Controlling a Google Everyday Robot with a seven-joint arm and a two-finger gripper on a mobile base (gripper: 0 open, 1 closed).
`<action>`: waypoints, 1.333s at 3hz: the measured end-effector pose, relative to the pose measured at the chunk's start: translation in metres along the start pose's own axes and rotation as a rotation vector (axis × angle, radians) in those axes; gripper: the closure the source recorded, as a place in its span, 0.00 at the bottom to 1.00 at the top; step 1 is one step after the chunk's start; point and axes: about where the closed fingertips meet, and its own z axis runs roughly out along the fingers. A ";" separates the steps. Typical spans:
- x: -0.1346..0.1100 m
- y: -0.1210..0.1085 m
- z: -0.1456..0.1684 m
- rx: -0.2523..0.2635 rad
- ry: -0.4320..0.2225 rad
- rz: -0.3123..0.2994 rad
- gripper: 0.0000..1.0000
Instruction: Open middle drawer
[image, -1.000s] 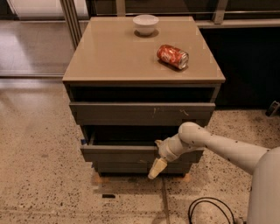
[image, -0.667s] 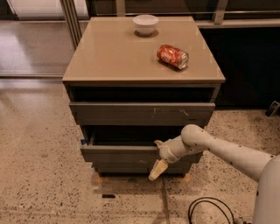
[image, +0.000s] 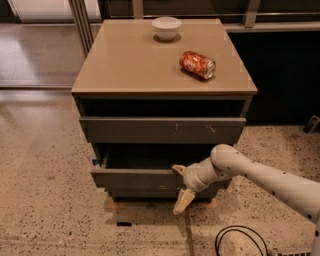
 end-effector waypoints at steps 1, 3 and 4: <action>0.000 0.000 0.000 0.000 0.000 0.000 0.00; 0.019 -0.023 0.032 -0.110 0.066 0.092 0.00; 0.016 -0.023 0.029 -0.110 0.066 0.092 0.00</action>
Offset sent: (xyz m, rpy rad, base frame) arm 0.0316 -0.0026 -0.0429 -0.0943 0.1991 -0.0189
